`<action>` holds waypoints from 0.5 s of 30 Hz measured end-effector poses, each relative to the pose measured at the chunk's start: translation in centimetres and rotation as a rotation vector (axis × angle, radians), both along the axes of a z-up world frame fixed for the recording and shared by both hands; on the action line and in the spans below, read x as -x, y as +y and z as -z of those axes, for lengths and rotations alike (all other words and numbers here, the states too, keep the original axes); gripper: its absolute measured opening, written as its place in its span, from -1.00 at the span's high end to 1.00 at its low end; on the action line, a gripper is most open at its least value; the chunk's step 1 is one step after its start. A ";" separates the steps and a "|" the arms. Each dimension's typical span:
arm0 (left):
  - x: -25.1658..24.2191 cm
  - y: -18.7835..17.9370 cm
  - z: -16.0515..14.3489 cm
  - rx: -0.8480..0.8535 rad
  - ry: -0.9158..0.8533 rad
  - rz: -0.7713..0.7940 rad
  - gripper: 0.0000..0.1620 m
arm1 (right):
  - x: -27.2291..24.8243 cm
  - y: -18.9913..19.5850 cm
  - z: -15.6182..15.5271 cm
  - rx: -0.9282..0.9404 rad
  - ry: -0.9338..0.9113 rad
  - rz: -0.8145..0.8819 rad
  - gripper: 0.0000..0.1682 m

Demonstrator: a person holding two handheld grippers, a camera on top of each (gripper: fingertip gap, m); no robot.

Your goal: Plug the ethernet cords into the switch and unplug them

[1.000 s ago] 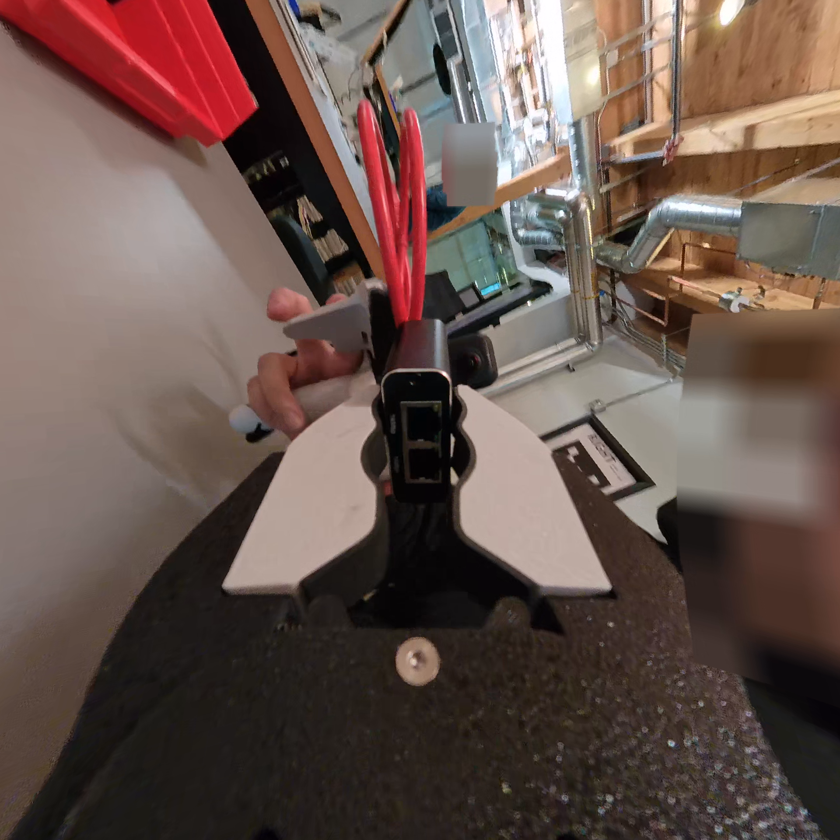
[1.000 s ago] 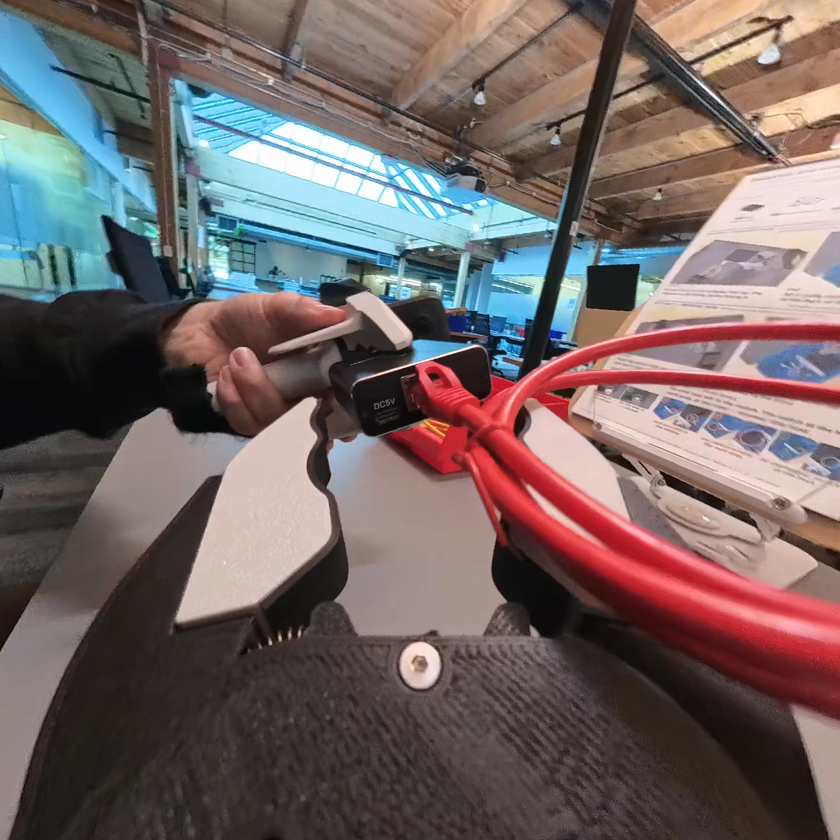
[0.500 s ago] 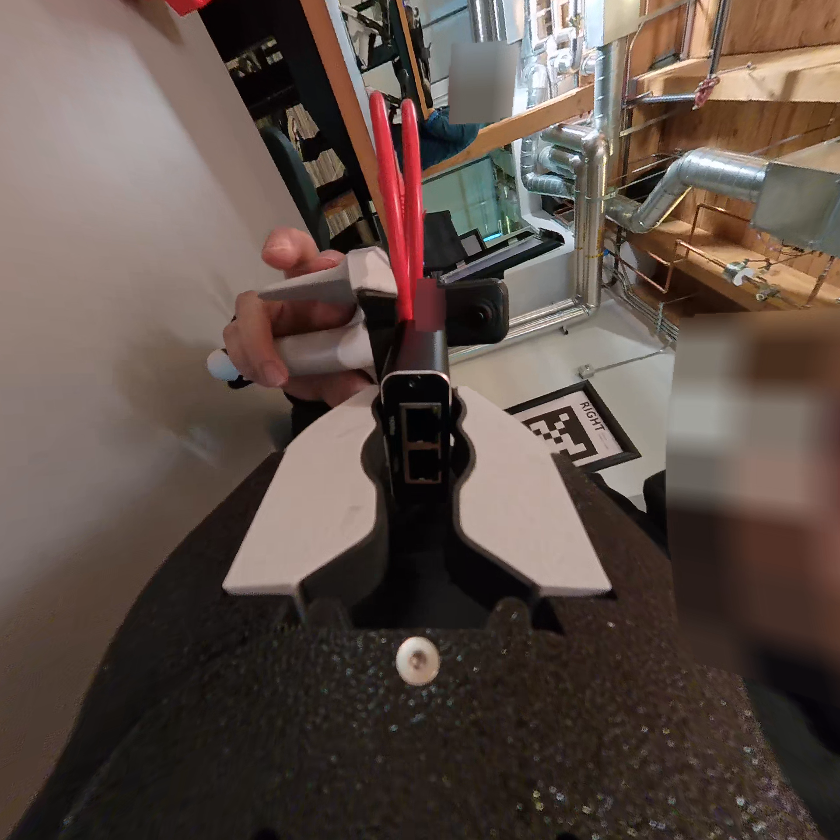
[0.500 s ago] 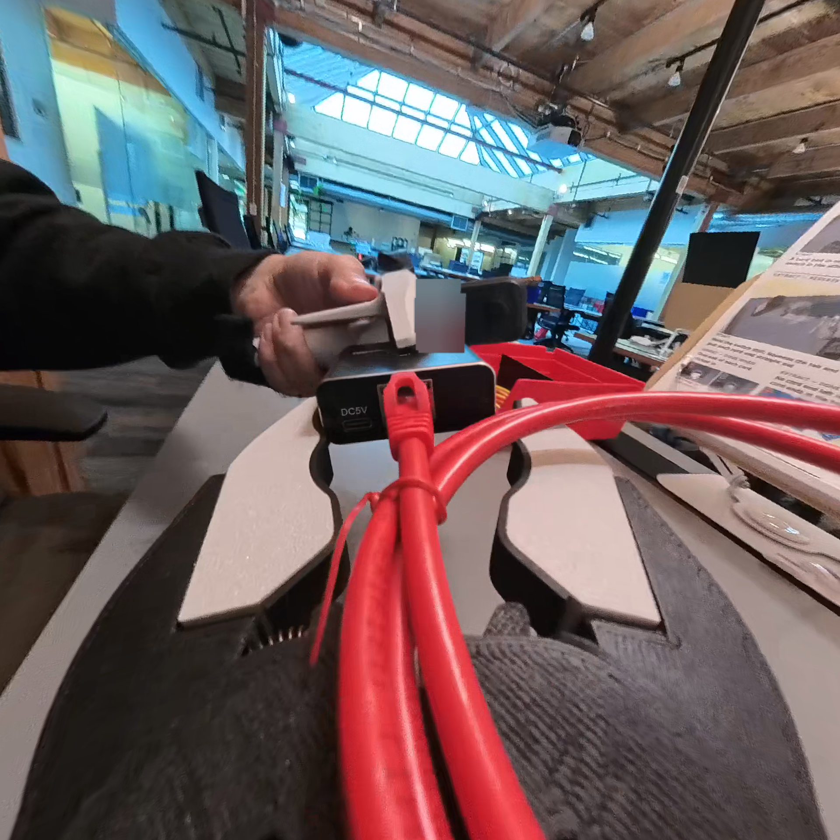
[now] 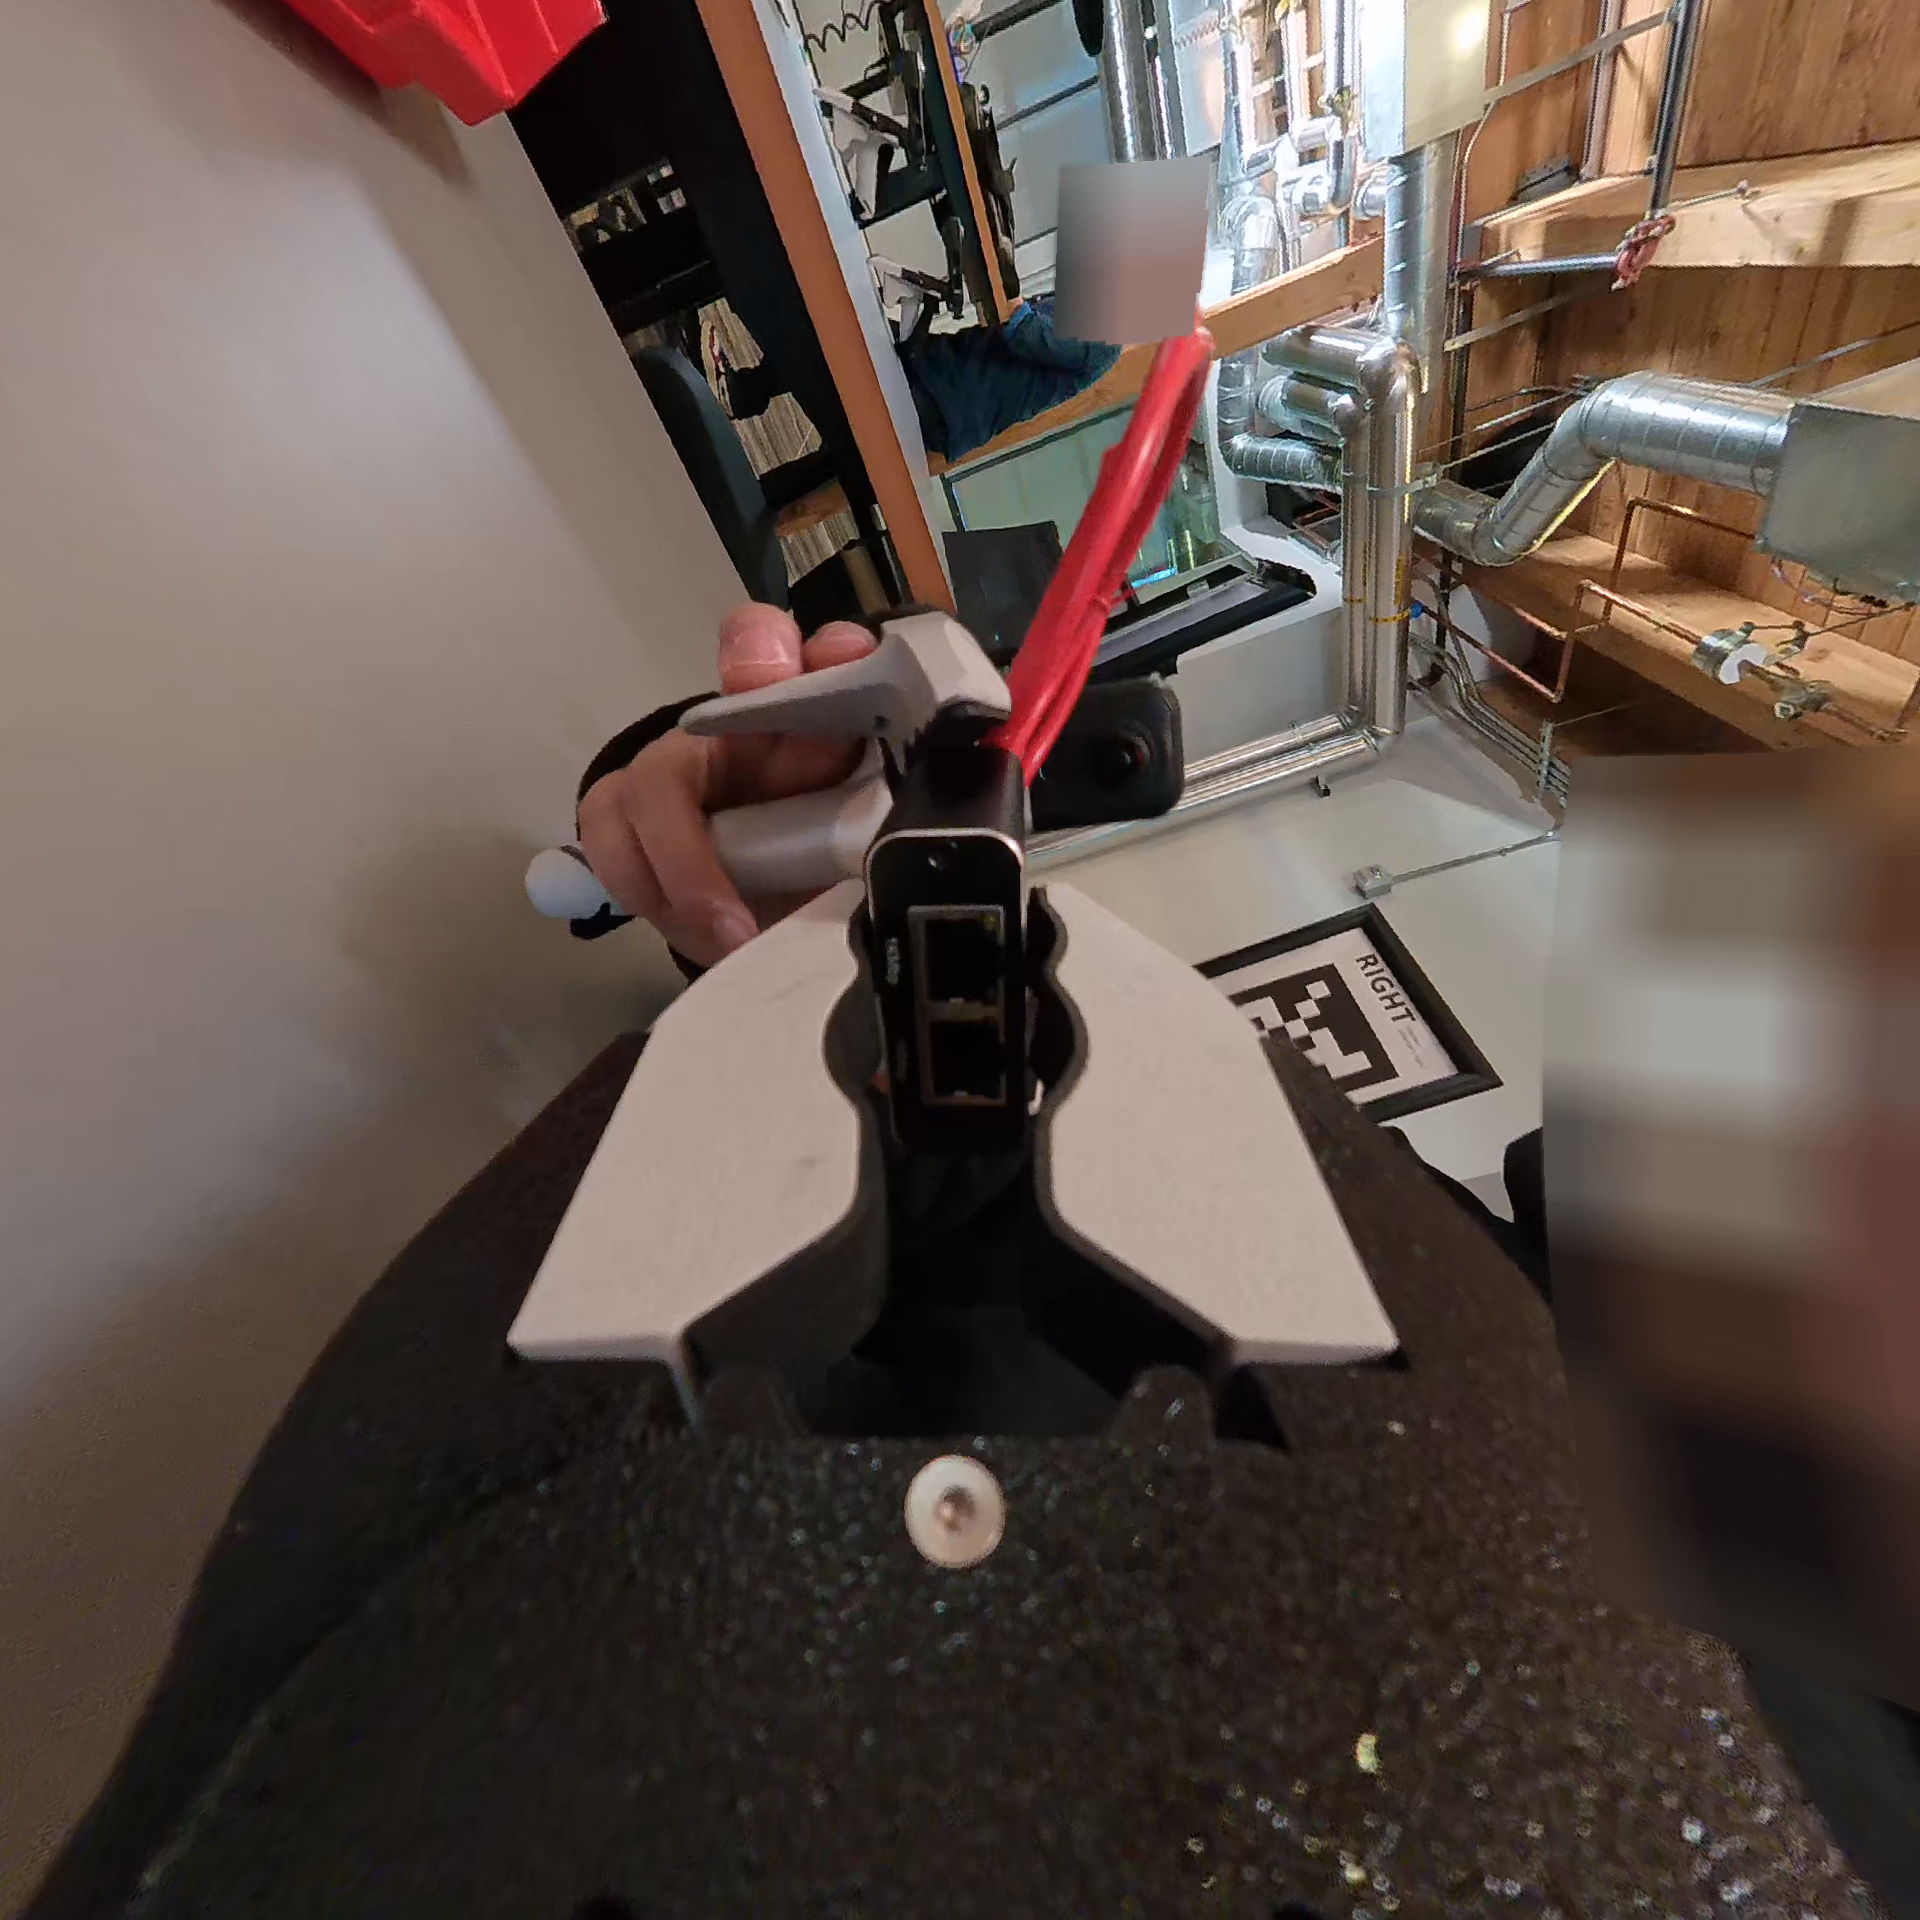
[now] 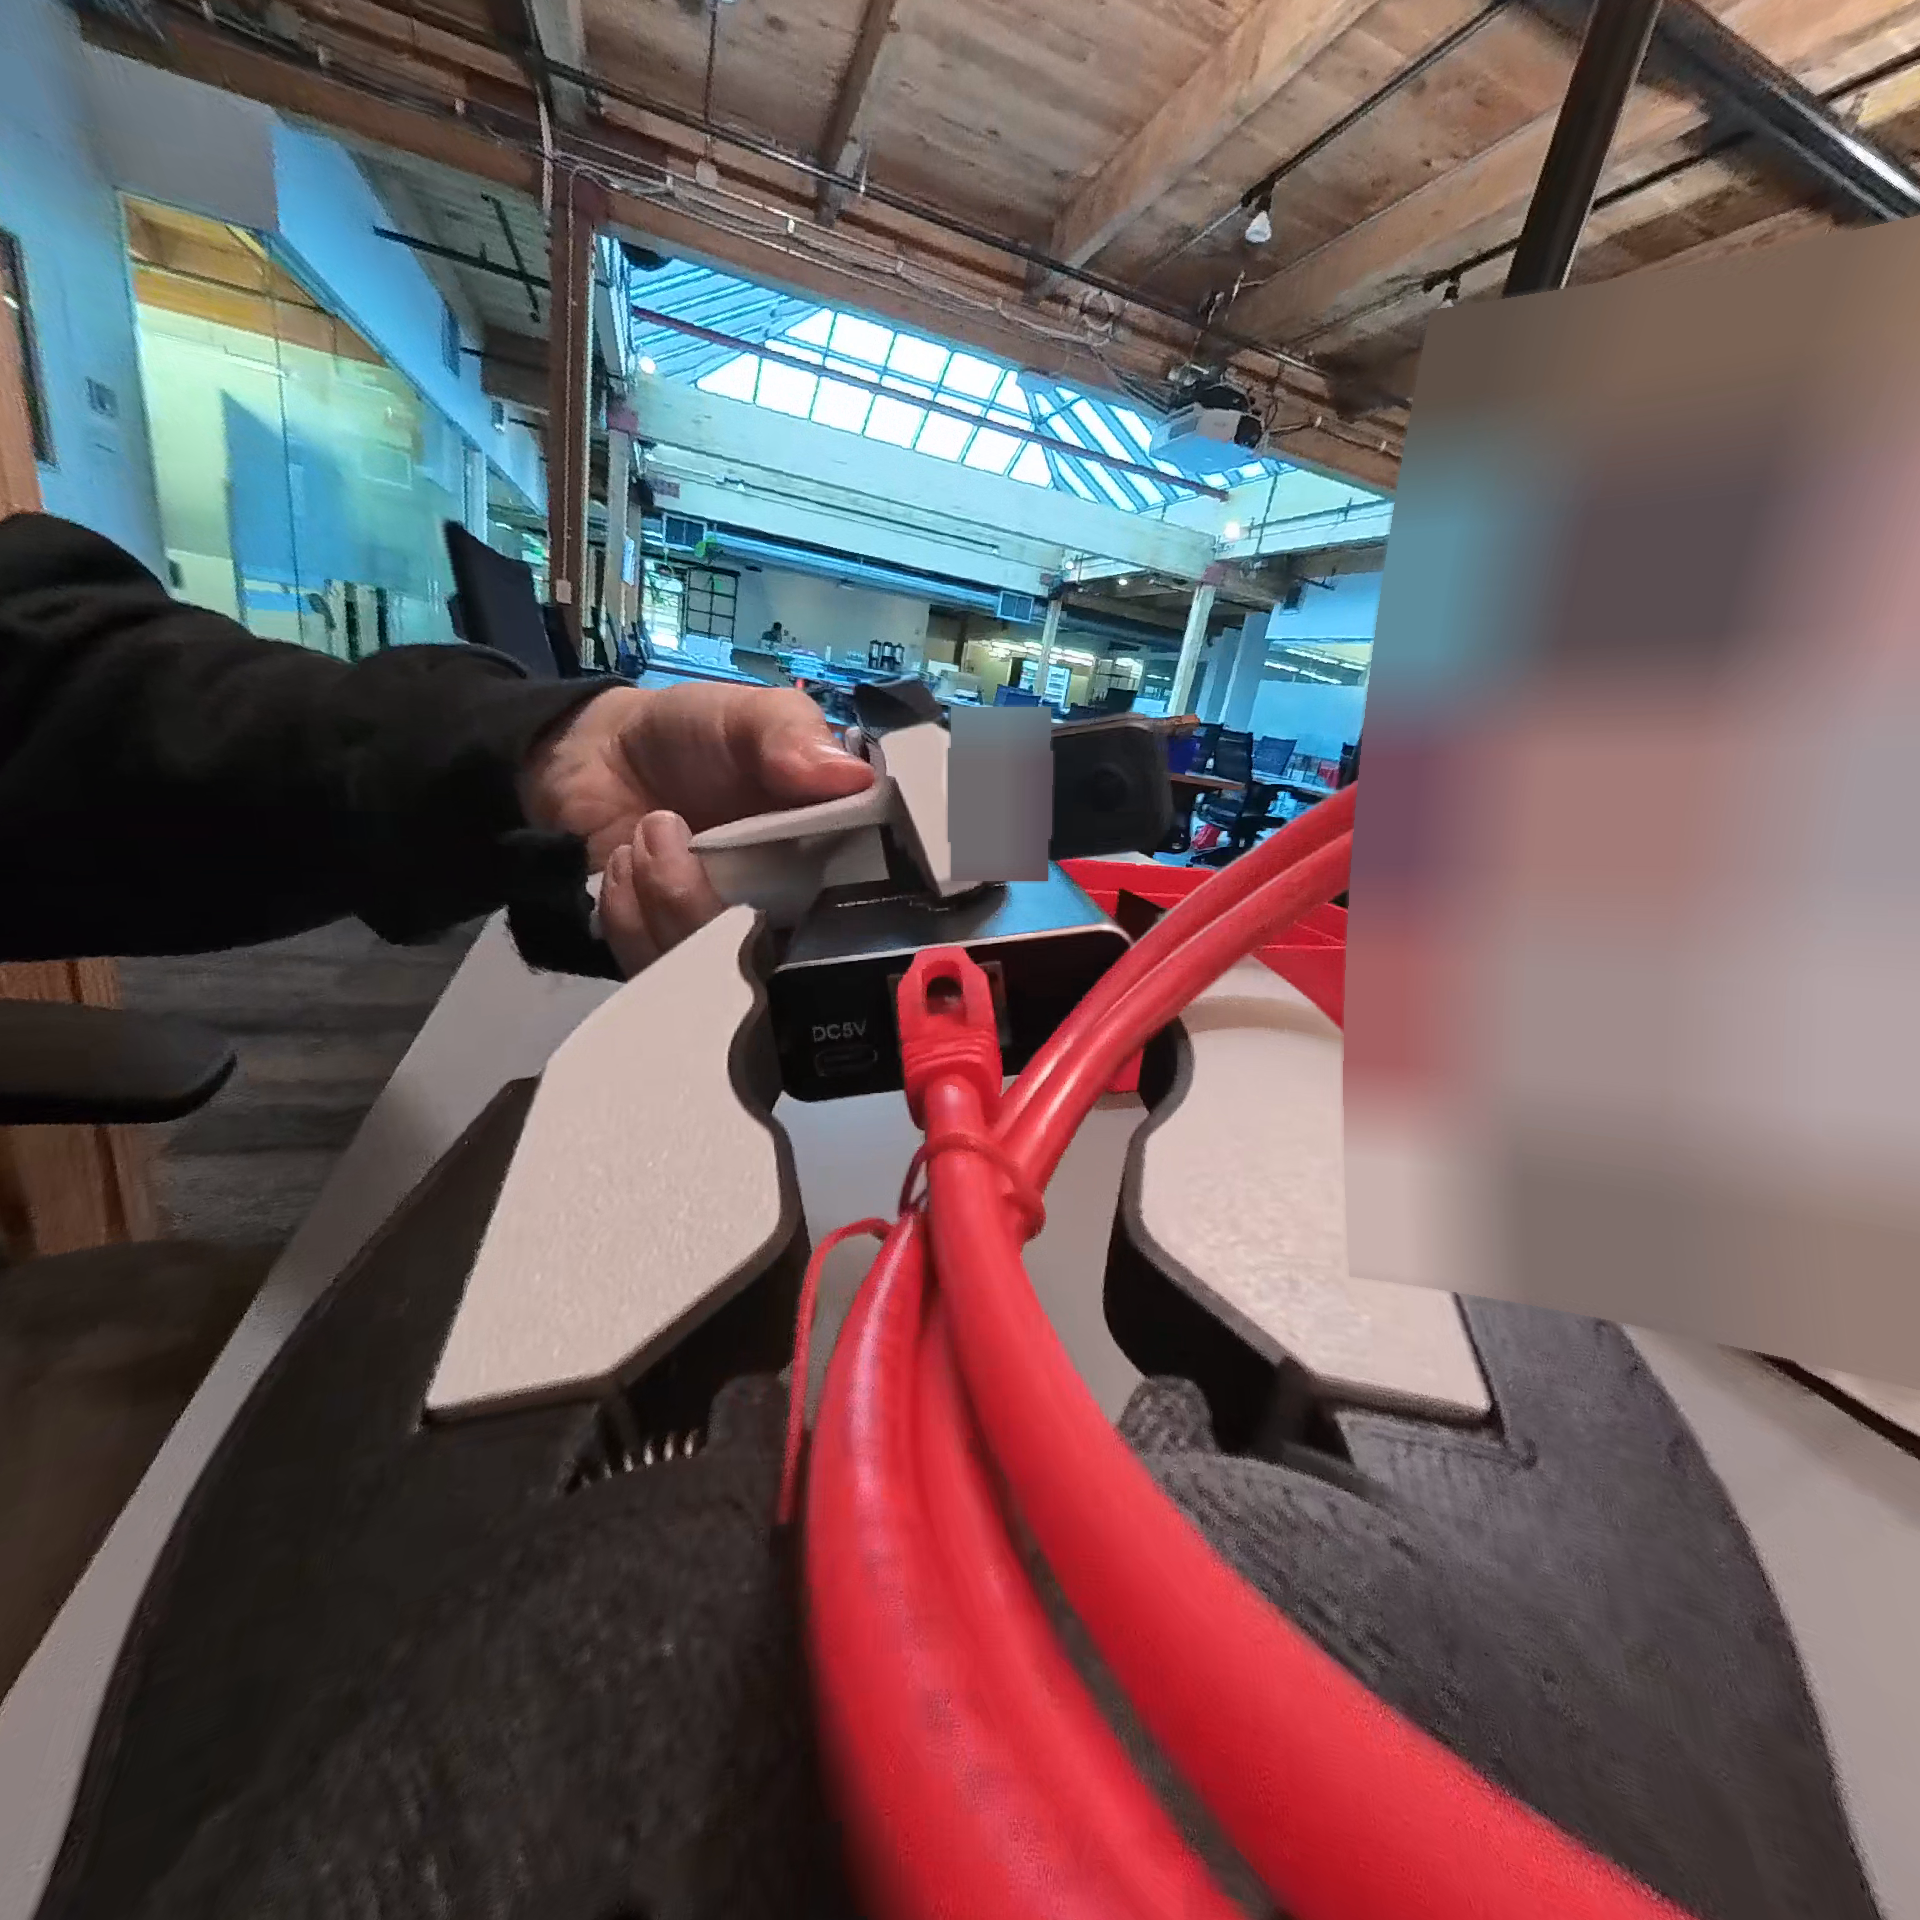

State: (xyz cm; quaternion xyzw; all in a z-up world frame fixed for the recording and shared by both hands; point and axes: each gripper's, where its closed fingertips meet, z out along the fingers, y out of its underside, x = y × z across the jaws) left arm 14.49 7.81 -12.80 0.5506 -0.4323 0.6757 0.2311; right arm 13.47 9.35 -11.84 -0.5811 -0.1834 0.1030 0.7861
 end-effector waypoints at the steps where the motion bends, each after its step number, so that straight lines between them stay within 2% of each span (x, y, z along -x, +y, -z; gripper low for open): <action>1: -0.1 0.1 0.1 0.000 0.005 -0.008 0.69 | -0.2 0.1 0.1 -0.001 -0.020 0.027 0.18; 8: -0.2 0.5 0.8 0.018 0.040 -0.037 0.69 | -0.1 0.4 1.0 0.024 -0.102 0.046 0.24; 11: -0.3 0.6 1.0 0.012 0.036 -0.056 0.67 | -0.2 0.5 1.2 0.075 -0.075 0.028 0.24; 15: -0.7 0.8 1.3 -0.096 -0.037 -0.109 0.44 | -0.4 0.8 1.5 0.116 -0.042 0.024 0.25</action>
